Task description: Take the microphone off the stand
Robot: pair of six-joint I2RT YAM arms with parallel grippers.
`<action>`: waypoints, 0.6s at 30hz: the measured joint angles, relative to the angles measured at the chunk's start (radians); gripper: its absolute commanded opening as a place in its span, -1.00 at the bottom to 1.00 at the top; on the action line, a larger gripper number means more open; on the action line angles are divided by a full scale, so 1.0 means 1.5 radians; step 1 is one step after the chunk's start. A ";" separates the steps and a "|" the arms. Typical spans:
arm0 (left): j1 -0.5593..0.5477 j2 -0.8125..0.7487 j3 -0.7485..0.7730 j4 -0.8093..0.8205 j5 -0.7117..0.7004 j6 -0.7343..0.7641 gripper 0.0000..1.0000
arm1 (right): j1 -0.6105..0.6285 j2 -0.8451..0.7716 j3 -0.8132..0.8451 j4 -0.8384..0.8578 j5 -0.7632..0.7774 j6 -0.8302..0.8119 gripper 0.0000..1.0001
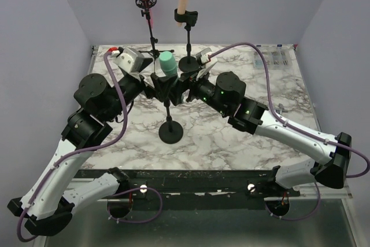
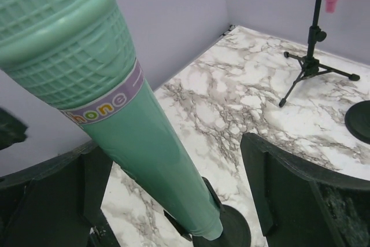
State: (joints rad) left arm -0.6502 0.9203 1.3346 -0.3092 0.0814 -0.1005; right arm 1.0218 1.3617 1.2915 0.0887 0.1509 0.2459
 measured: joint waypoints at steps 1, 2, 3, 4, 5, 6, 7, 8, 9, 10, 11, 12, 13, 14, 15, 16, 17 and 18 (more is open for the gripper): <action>0.000 -0.008 -0.005 0.001 0.000 -0.001 0.98 | 0.000 0.000 0.001 0.000 0.006 -0.002 0.93; 0.000 -0.020 -0.012 0.002 0.001 -0.001 0.98 | 0.000 0.001 0.004 -0.001 0.010 -0.004 0.92; 0.000 -0.026 -0.016 0.002 0.001 -0.001 0.98 | 0.000 0.002 0.007 -0.001 0.013 -0.007 0.90; 0.000 -0.038 -0.024 0.003 0.002 -0.001 0.97 | 0.000 0.004 0.011 0.000 0.014 -0.009 0.88; 0.000 -0.050 -0.034 0.003 0.004 -0.001 0.97 | 0.000 0.005 0.016 -0.001 0.015 -0.011 0.85; 0.000 -0.060 -0.042 0.002 0.006 -0.001 0.98 | 0.000 0.006 0.020 -0.001 0.016 -0.015 0.82; 0.000 -0.071 -0.051 0.002 0.007 -0.001 0.98 | 0.000 0.008 0.024 -0.001 0.016 -0.020 0.79; 0.000 -0.082 -0.061 -0.001 0.008 -0.001 0.98 | 0.000 0.010 0.027 -0.001 0.017 -0.024 0.76; 0.000 -0.092 -0.069 -0.003 0.009 -0.001 0.97 | 0.000 0.012 0.029 -0.001 0.017 -0.028 0.73; 0.000 -0.105 -0.082 -0.005 0.009 0.000 0.98 | 0.000 0.014 0.031 0.000 0.017 -0.033 0.68; 0.000 -0.121 -0.104 -0.007 0.009 0.002 0.97 | 0.000 0.015 0.031 -0.001 0.016 -0.041 0.63; 0.000 -0.137 -0.129 -0.007 0.010 0.004 0.98 | 0.000 0.018 0.031 -0.001 0.016 -0.047 0.56; 0.000 -0.157 -0.156 -0.007 0.011 0.007 0.97 | 0.000 0.019 0.031 -0.001 0.015 -0.055 0.51; 0.000 -0.178 -0.187 -0.005 0.013 0.012 0.98 | 0.000 0.021 0.031 -0.001 0.014 -0.061 0.46; 0.000 -0.193 -0.209 -0.005 0.014 0.015 0.97 | 0.000 0.023 0.031 -0.001 0.012 -0.067 0.41; 0.000 -0.207 -0.237 -0.002 0.018 0.021 0.97 | 0.000 0.024 0.031 -0.001 0.012 -0.073 0.32; 0.000 -0.213 -0.257 0.001 0.021 0.028 0.97 | 0.000 0.026 0.031 -0.001 0.011 -0.079 0.25; 0.000 -0.215 -0.274 0.006 0.024 0.032 0.98 | 0.000 0.027 0.032 -0.001 0.011 -0.085 0.17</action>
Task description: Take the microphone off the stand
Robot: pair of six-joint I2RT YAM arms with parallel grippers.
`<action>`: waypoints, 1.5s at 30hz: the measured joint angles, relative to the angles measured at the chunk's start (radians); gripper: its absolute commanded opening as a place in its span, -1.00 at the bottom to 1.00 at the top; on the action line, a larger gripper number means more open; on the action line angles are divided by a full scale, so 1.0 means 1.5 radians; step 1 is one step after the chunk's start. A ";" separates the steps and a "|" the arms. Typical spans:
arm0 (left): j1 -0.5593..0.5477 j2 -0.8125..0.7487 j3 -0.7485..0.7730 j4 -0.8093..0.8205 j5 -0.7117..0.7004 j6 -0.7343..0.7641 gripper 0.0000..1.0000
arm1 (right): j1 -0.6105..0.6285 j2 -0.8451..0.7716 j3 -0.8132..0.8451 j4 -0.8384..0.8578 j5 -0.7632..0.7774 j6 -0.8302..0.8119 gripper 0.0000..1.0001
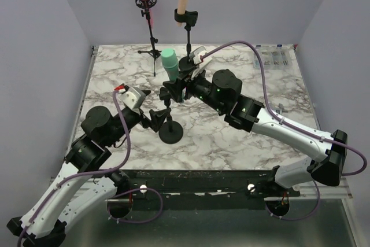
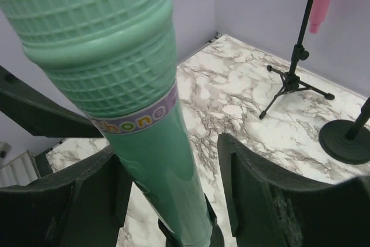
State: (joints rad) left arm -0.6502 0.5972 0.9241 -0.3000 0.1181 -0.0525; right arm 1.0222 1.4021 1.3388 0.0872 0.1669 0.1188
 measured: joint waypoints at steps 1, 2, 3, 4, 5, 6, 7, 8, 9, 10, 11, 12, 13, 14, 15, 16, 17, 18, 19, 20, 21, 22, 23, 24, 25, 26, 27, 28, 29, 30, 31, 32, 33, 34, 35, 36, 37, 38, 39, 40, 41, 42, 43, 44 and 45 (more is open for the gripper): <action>0.001 0.000 -0.018 0.010 0.008 0.006 0.97 | 0.000 0.001 0.001 0.000 0.000 -0.004 0.12; 0.006 0.003 -0.037 0.023 0.025 0.016 0.96 | 0.000 0.001 0.001 0.000 -0.001 -0.010 0.07; 0.012 0.007 -0.049 0.032 0.041 0.024 0.96 | 0.000 0.002 0.001 0.000 0.000 -0.014 -0.01; 0.019 0.009 -0.064 0.049 0.062 0.033 0.96 | 0.000 0.002 0.001 0.000 0.000 -0.018 -0.09; 0.033 0.009 -0.086 0.079 0.087 0.045 0.94 | 0.000 0.002 0.001 0.000 -0.001 -0.022 -0.15; 0.045 0.009 -0.104 0.099 0.110 0.054 0.93 | 0.000 0.003 0.002 0.000 0.001 -0.027 -0.19; 0.059 0.010 -0.120 0.118 0.130 0.061 0.92 | 0.000 0.004 0.002 0.000 0.000 -0.034 -0.22; 0.079 0.011 -0.132 0.132 0.155 0.066 0.92 | 0.000 0.004 0.003 0.000 -0.001 -0.038 -0.24; 0.104 0.014 -0.141 0.145 0.183 0.075 0.92 | 0.000 0.005 0.004 0.000 -0.001 -0.045 -0.26; 0.123 0.020 -0.143 0.156 0.206 0.080 0.91 | 0.000 0.005 0.005 -0.001 -0.003 -0.048 -0.26; 0.139 0.025 -0.143 0.168 0.227 0.088 0.89 | 0.000 0.005 0.006 -0.002 -0.005 -0.051 -0.26; 0.155 0.032 -0.141 0.179 0.248 0.095 0.89 | 0.000 0.005 0.006 -0.003 -0.010 -0.055 -0.27; 0.168 0.040 -0.140 0.187 0.270 0.103 0.89 | 0.000 0.005 0.007 -0.004 -0.015 -0.061 -0.27; 0.181 0.050 -0.137 0.193 0.292 0.110 0.89 | 0.000 0.005 0.007 -0.004 -0.020 -0.065 -0.28; 0.195 0.062 -0.133 0.205 0.321 0.119 0.89 | 0.000 0.005 0.007 -0.004 -0.025 -0.069 -0.29; 0.205 0.070 -0.132 0.215 0.342 0.124 0.88 | 0.000 0.005 0.007 -0.004 -0.030 -0.073 -0.31; 0.218 0.081 -0.132 0.227 0.370 0.128 0.85 | 0.000 0.005 0.007 -0.004 -0.035 -0.076 -0.33; 0.228 0.095 -0.131 0.234 0.400 0.133 0.85 | 0.000 0.006 0.007 -0.004 -0.040 -0.079 -0.33; 0.235 0.108 -0.129 0.237 0.423 0.137 0.85 | 0.000 0.006 0.007 -0.004 -0.045 -0.081 -0.34; 0.240 0.122 -0.123 0.236 0.442 0.142 0.84 | 0.000 0.006 0.008 -0.005 -0.048 -0.081 -0.34; 0.245 0.136 -0.119 0.236 0.458 0.146 0.84 | 0.000 0.007 0.009 -0.005 -0.051 -0.082 -0.35; 0.253 0.154 -0.112 0.236 0.474 0.150 0.84 | 0.000 0.008 0.009 -0.005 -0.052 -0.083 -0.35; 0.261 0.166 -0.108 0.236 0.490 0.151 0.83 | 0.000 0.008 0.009 -0.005 -0.053 -0.083 -0.35; 0.269 0.174 -0.106 0.240 0.505 0.150 0.80 | 0.000 0.008 0.010 -0.005 -0.054 -0.084 -0.35; 0.275 0.177 -0.104 0.241 0.514 0.150 0.75 | 0.000 0.008 0.010 -0.005 -0.055 -0.085 -0.35; 0.282 0.181 -0.100 0.243 0.526 0.149 0.68 | 0.000 0.008 0.010 -0.005 -0.056 -0.085 -0.35; 0.287 0.186 -0.093 0.245 0.540 0.147 0.65 | 0.000 0.009 0.010 -0.005 -0.057 -0.085 -0.35; 0.289 0.191 -0.086 0.247 0.552 0.145 0.63 | 0.000 0.009 0.010 -0.005 -0.057 -0.085 -0.35; 0.289 0.198 -0.077 0.250 0.564 0.144 0.60 | 0.000 0.010 0.011 -0.005 -0.057 -0.085 -0.35; 0.289 0.203 -0.071 0.255 0.574 0.144 0.57 | 0.000 0.012 0.013 -0.005 -0.057 -0.085 -0.35; 0.289 0.207 -0.069 0.259 0.581 0.142 0.53 | 0.000 0.014 0.015 -0.005 -0.058 -0.085 -0.35; 0.289 0.208 -0.069 0.260 0.586 0.142 0.47 | 0.000 0.016 0.019 -0.006 -0.058 -0.085 -0.36; 0.289 0.208 -0.070 0.260 0.592 0.140 0.41 | 0.000 0.019 0.022 -0.008 -0.058 -0.085 -0.36; 0.289 0.208 -0.070 0.260 0.595 0.139 0.31 | 0.000 0.021 0.024 -0.008 -0.058 -0.085 -0.37; 0.289 0.208 -0.070 0.260 0.596 0.140 0.15 | 0.000 0.023 0.027 -0.010 -0.058 -0.085 -0.37; 0.289 0.208 -0.070 0.259 0.597 0.143 -0.12 | 0.000 0.025 0.031 -0.013 -0.058 -0.085 -0.38; 0.289 0.208 -0.070 0.257 0.596 0.147 -0.75 | 0.000 0.026 0.033 -0.017 -0.059 -0.085 -0.39; 0.290 0.208 -0.070 0.257 0.595 0.150 -1.00 | 0.000 0.027 0.034 -0.018 -0.061 -0.085 -0.39; 0.293 0.208 -0.068 0.256 0.593 0.155 -1.00 | 0.000 0.028 0.035 -0.020 -0.063 -0.089 -0.40; 0.294 0.208 -0.066 0.253 0.593 0.157 -1.00 | 0.000 0.029 0.036 -0.020 -0.062 -0.090 -0.41; 0.293 0.208 -0.065 0.251 0.593 0.158 -1.00 | 0.000 0.031 0.037 -0.021 -0.063 -0.090 -0.41; 0.293 0.208 -0.064 0.250 0.592 0.157 -1.00 | -0.002 0.034 0.039 -0.021 -0.063 -0.091 -0.42; 0.292 0.207 -0.064 0.249 0.590 0.158 -1.00 | -0.002 0.036 0.041 -0.021 -0.063 -0.091 -0.43; 0.291 0.206 -0.064 0.248 0.588 0.159 -1.00 | -0.002 0.037 0.042 -0.022 -0.063 -0.091 -0.46; 0.290 0.205 -0.064 0.245 0.586 0.161 -1.00 | -0.001 0.037 0.043 -0.022 -0.063 -0.092 -0.50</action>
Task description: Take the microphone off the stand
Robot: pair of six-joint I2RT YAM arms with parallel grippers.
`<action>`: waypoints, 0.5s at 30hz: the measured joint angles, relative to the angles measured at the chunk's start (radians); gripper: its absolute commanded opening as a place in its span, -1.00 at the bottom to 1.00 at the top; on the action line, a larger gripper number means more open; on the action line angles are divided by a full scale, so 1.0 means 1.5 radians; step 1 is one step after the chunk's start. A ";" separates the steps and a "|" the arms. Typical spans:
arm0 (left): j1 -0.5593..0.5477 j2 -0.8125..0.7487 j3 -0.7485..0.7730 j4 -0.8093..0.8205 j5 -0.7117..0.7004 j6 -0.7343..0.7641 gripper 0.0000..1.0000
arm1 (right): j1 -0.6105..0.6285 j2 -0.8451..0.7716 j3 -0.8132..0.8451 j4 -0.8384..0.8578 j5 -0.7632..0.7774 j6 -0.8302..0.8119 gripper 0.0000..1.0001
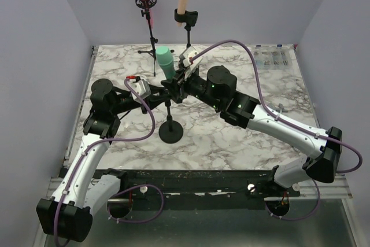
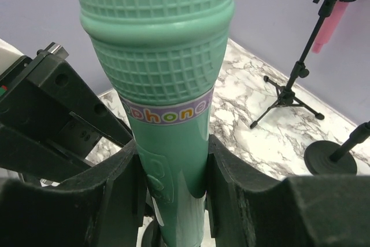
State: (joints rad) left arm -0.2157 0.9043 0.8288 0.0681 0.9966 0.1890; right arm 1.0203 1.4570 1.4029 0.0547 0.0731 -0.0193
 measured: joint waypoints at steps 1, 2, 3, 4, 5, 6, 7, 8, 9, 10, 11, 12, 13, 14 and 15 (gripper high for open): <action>-0.002 -0.001 0.000 -0.002 -0.004 0.003 -1.00 | 0.000 0.000 0.001 0.000 0.000 0.000 -0.55; -0.004 -0.002 0.000 -0.003 -0.009 0.005 -1.00 | 0.000 0.000 0.001 0.000 0.001 0.000 -0.63; -0.005 -0.002 0.000 -0.005 -0.013 0.006 -1.00 | 0.000 0.000 0.002 0.000 0.001 -0.001 -0.73; -0.006 -0.003 0.001 -0.006 -0.016 0.007 -1.00 | 0.000 0.000 0.003 -0.001 0.003 -0.001 -0.79; -0.006 -0.003 0.001 -0.007 -0.019 0.008 -1.00 | 0.000 0.001 0.005 -0.001 0.005 -0.001 -0.83; -0.006 -0.003 0.002 -0.009 -0.023 0.009 -1.00 | 0.000 0.002 0.010 -0.002 0.008 -0.001 -0.86; -0.008 -0.003 0.002 -0.011 -0.025 0.009 -1.00 | 0.000 0.002 0.014 -0.002 0.011 0.000 -0.92; -0.010 -0.002 0.006 -0.017 -0.029 0.010 -1.00 | 0.000 0.002 0.018 -0.003 0.013 0.000 -0.98; -0.011 -0.001 0.008 -0.021 -0.031 0.011 -1.00 | 0.000 0.002 0.026 -0.003 0.018 0.000 -0.99; -0.013 0.002 0.010 -0.024 -0.036 0.013 -1.00 | 0.000 0.002 0.034 -0.003 0.021 0.000 -0.99; -0.014 0.002 0.011 -0.026 -0.039 0.014 -1.00 | 0.001 0.001 0.041 -0.002 0.023 0.001 -0.99; -0.015 0.003 0.013 -0.028 -0.042 0.016 -1.00 | 0.001 -0.003 0.046 0.000 0.027 0.002 -0.99; -0.015 0.003 0.015 -0.032 -0.044 0.017 -1.00 | 0.001 -0.010 0.046 0.003 0.028 0.003 -0.99; -0.015 0.003 0.016 -0.034 -0.046 0.017 -1.00 | 0.001 -0.021 0.046 0.004 0.028 0.003 -0.99; -0.015 0.004 0.016 -0.035 -0.046 0.018 -1.00 | 0.001 -0.033 0.046 0.007 0.028 0.006 -0.99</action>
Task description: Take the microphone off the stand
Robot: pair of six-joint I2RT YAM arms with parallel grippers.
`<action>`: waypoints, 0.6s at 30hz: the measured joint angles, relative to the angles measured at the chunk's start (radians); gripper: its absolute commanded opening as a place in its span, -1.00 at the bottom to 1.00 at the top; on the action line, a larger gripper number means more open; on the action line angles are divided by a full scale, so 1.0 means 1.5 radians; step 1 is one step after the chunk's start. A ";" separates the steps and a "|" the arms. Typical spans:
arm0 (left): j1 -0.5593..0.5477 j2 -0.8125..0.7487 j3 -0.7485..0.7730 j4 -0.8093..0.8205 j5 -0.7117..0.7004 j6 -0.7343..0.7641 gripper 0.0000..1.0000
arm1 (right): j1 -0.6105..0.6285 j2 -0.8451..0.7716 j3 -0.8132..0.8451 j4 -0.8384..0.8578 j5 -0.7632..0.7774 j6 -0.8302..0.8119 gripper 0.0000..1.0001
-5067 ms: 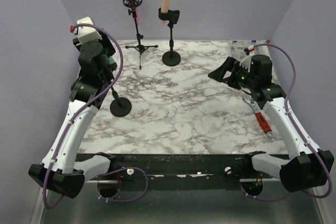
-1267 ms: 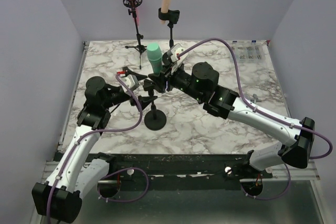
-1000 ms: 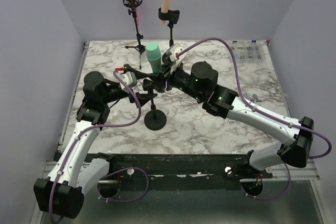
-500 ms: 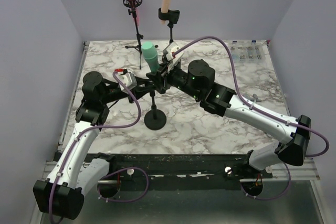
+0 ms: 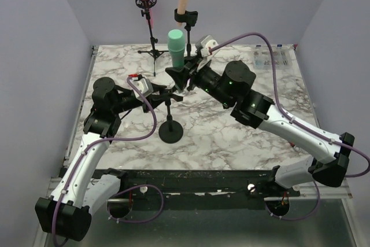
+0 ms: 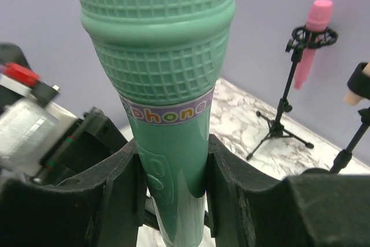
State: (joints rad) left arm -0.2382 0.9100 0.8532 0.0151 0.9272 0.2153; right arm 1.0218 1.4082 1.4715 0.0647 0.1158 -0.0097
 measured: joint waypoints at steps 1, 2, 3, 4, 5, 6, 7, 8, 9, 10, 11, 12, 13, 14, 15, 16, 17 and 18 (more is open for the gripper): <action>0.000 0.001 0.001 -0.002 0.000 0.001 -1.00 | 0.000 -0.010 0.000 0.003 0.001 0.003 -0.99; -0.001 0.002 0.002 -0.002 -0.001 0.001 -1.00 | 0.000 -0.022 0.000 0.008 0.002 0.007 -0.99; -0.002 0.003 0.003 -0.002 -0.002 0.002 -1.00 | 0.000 -0.039 0.000 0.013 0.008 0.012 -0.99; -0.003 0.004 0.003 -0.002 -0.003 0.002 -1.00 | 0.000 -0.054 0.000 0.019 0.015 0.014 -0.99; -0.005 0.004 0.003 -0.003 -0.007 0.003 -1.00 | 0.000 -0.066 -0.001 0.024 0.023 0.014 -0.99; -0.008 0.004 0.003 -0.003 -0.012 0.004 -1.00 | 0.000 -0.086 -0.007 0.036 0.037 0.014 -0.99; -0.012 0.004 0.003 -0.003 -0.019 0.005 -1.00 | 0.000 -0.105 -0.018 0.045 0.054 0.013 -0.99; -0.017 0.002 0.003 -0.004 -0.027 0.005 -1.00 | 0.000 -0.125 -0.031 0.054 0.070 0.013 -0.99; -0.023 -0.001 0.002 -0.004 -0.040 0.005 -1.00 | 0.000 -0.146 -0.049 0.065 0.091 0.013 -0.99; -0.031 -0.006 -0.004 -0.001 -0.054 0.005 -1.00 | 0.000 -0.162 -0.063 0.070 0.108 0.011 -0.99; -0.040 -0.012 -0.011 0.003 -0.071 0.006 -1.00 | 0.000 -0.182 -0.086 0.078 0.131 0.009 -0.99; -0.055 -0.026 -0.027 0.011 -0.101 0.009 -1.00 | 0.000 -0.198 -0.106 0.082 0.150 0.006 -0.99; -0.073 -0.037 -0.040 0.016 -0.133 0.014 -1.00 | 0.000 -0.215 -0.132 0.084 0.171 0.003 -0.99; -0.089 -0.048 -0.053 0.024 -0.161 0.016 -1.00 | 0.000 -0.219 -0.139 0.084 0.176 0.002 -0.99; -0.104 -0.061 -0.066 0.032 -0.189 0.016 -1.00 | 0.000 -0.228 -0.157 0.086 0.187 0.000 -0.99; -0.113 -0.070 -0.076 0.041 -0.209 0.015 -1.00 | 0.000 -0.235 -0.174 0.084 0.198 -0.003 -0.99; -0.116 -0.076 -0.084 0.050 -0.223 0.011 -1.00 | 0.000 -0.242 -0.190 0.084 0.210 -0.005 -0.99; -0.117 -0.081 -0.097 0.063 -0.245 0.002 -1.00 | 0.000 -0.247 -0.205 0.082 0.218 -0.007 -0.99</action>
State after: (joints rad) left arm -0.4141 0.7883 0.7078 0.1097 0.5594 0.2176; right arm 1.0218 1.0382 1.1645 0.1871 0.4435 -0.0196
